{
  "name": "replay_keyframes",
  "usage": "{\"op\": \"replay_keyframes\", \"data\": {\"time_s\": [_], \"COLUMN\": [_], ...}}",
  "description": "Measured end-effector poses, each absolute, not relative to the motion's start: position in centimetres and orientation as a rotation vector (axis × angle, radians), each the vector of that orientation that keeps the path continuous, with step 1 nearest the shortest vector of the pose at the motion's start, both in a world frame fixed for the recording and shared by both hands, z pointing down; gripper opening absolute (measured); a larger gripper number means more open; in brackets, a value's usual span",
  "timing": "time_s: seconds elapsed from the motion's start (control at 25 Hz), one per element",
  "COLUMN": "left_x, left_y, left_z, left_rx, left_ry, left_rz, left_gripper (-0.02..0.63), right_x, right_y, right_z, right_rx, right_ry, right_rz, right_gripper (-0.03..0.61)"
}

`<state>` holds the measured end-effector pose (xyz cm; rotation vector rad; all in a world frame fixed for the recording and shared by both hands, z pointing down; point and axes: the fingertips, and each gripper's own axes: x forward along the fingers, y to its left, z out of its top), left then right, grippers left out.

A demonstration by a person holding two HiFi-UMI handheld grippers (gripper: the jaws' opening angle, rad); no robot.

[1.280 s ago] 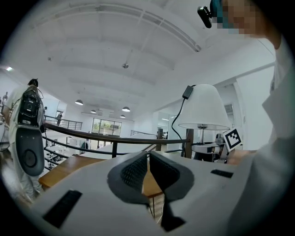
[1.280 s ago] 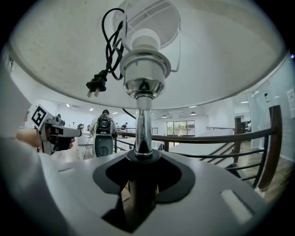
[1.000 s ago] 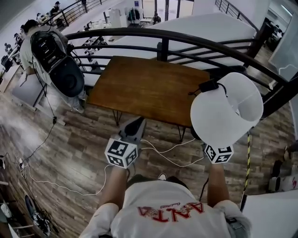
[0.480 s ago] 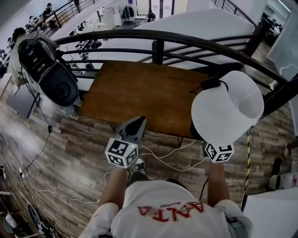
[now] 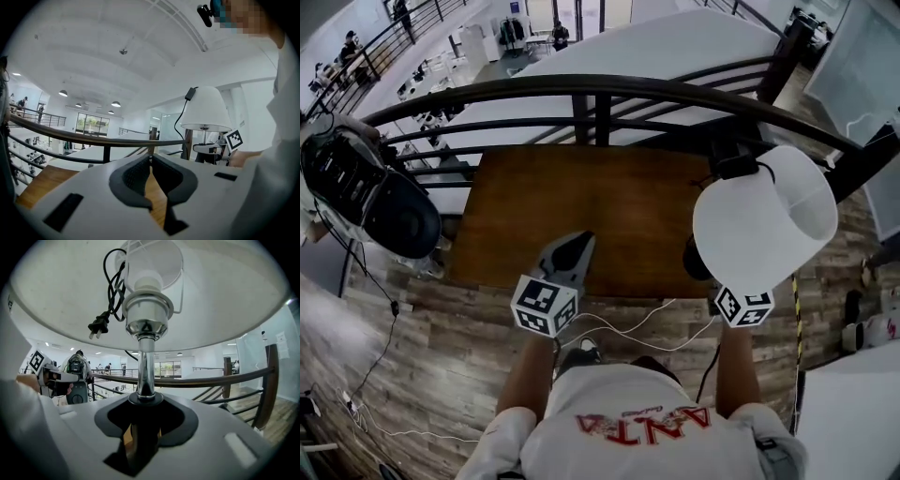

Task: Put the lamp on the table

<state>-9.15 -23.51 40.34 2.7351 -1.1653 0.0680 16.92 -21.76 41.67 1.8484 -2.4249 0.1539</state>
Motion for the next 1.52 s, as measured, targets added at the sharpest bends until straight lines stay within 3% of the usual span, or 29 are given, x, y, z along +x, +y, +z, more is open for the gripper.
{"op": "replay_keyframes", "data": {"time_s": [0.68, 1.52], "left_x": [-10.2, 3.2], "left_y": [-31.4, -45.8], "left_z": [41.8, 46.6], "left_rx": [2.763, 2.659], "left_ry": [-1.016, -1.088], "left_rz": [0.08, 0.164], "left_gripper": [0.023, 0.024], "right_x": [16.3, 28.2], "right_y": [-28.8, -48.1], "right_z": [42.3, 48.7], "right_rx": [2.007, 1.875], "right_ry": [-2.318, -2.374], "right_rz": [0.17, 0.152], "right_gripper": [0.13, 0.13]}}
